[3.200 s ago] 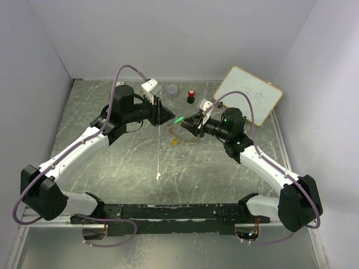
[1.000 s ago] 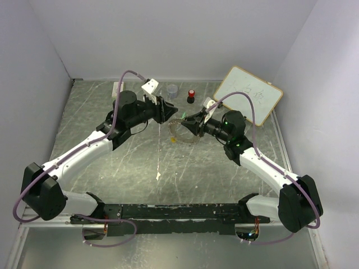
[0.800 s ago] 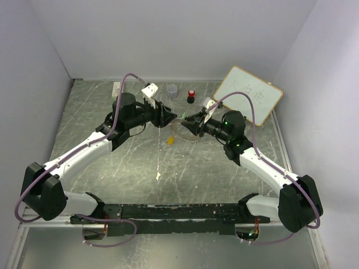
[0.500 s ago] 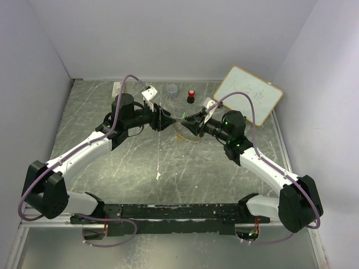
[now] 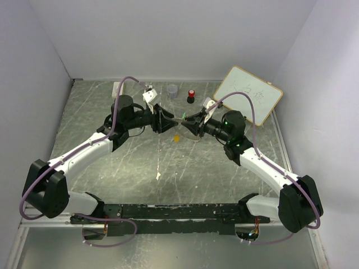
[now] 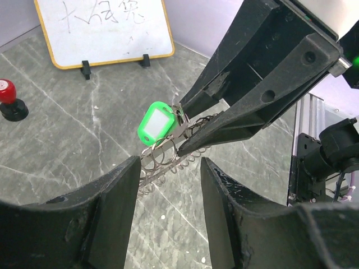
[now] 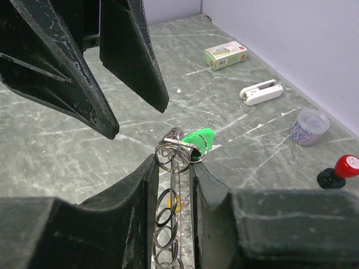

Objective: Put the keys on the keyring

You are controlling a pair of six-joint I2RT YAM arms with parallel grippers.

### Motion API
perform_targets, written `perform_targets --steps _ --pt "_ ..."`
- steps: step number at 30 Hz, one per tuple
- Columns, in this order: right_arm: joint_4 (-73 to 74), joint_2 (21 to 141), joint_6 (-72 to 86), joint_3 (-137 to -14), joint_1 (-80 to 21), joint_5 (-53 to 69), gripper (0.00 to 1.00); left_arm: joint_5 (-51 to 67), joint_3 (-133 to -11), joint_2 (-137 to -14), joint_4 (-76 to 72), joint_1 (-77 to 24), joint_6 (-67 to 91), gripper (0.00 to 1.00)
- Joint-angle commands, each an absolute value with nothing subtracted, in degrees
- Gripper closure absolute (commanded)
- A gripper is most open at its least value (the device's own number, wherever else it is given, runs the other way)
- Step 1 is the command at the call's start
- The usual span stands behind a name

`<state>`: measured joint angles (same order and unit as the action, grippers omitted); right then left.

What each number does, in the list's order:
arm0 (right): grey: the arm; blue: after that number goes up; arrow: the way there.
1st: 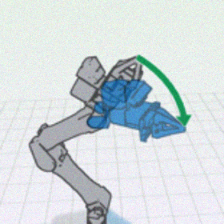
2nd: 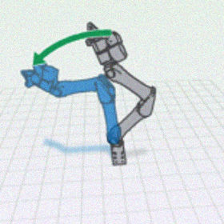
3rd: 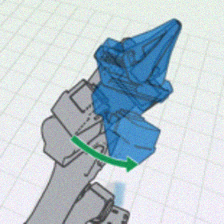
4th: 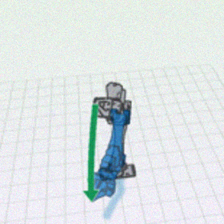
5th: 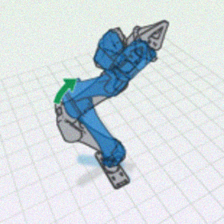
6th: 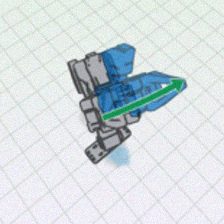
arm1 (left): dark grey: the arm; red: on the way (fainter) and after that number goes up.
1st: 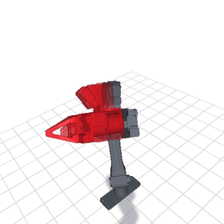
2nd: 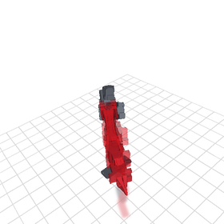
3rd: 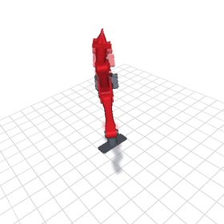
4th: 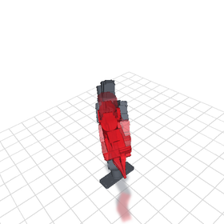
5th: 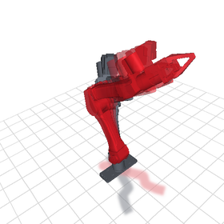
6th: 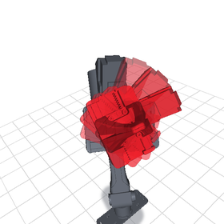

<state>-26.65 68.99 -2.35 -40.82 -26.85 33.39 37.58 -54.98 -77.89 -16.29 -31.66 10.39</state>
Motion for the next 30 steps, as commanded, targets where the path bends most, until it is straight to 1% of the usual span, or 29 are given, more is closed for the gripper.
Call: perform_targets --steps 1,13,20,21,24,30 --pt "-29.3 68.6 -2.3 -42.6 -26.9 33.4 1.00 39.8 -55.7 -76.8 -20.1 -31.5 11.2 0.43" --pt "-29.4 68.1 -2.2 -42.5 -27.0 34.4 1.00 40.0 -59.9 -82.0 -21.5 -33.8 11.8 0.43" --pt "-29.7 67.8 -1.7 -42.4 -27.0 34.9 1.00 36.6 -61.2 -83.6 -19.8 -35.3 10.7 0.43" --pt "-29.7 67.8 -1.7 -42.4 -27.0 35.0 1.00 36.4 -61.2 -83.7 -19.9 -35.4 10.6 0.43" --pt "-30.0 67.9 -1.6 -42.2 -26.9 35.2 1.00 36.2 -61.3 -83.9 -20.8 -35.5 10.9 0.50" --pt "-30.1 68.0 -1.3 -42.2 -27.0 35.5 1.00 36.5 -63.0 -85.7 -21.1 -36.3 11.2 0.50"
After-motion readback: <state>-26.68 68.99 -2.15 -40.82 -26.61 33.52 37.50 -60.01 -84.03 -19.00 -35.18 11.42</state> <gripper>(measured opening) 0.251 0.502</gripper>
